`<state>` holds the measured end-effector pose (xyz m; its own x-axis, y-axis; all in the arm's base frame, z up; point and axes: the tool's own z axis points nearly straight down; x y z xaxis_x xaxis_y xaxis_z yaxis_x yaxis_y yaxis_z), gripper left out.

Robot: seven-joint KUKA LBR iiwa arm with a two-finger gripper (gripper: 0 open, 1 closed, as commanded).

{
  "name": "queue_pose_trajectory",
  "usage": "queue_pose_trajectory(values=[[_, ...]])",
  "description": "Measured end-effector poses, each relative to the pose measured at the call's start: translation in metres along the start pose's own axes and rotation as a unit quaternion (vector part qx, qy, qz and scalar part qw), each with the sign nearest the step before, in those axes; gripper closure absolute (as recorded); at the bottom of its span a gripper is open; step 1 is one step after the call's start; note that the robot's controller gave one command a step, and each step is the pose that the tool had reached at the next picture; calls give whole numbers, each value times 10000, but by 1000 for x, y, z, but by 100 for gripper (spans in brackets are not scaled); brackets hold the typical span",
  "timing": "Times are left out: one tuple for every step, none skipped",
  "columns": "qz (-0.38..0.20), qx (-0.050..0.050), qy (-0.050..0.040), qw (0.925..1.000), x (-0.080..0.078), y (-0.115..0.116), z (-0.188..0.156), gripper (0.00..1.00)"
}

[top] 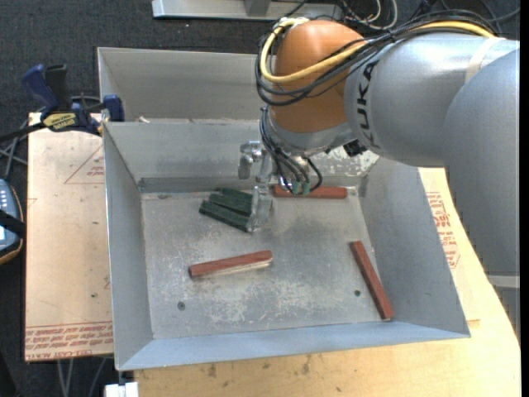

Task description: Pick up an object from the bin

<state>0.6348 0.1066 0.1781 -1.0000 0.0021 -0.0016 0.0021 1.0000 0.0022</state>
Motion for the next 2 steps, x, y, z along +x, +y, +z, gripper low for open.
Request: queue_pose_trajectory(values=[[0, 0, 0, 10000, 0, 0, 0, 0], [-113, 0, -39, 9999, -8, 19, 52, 0]])
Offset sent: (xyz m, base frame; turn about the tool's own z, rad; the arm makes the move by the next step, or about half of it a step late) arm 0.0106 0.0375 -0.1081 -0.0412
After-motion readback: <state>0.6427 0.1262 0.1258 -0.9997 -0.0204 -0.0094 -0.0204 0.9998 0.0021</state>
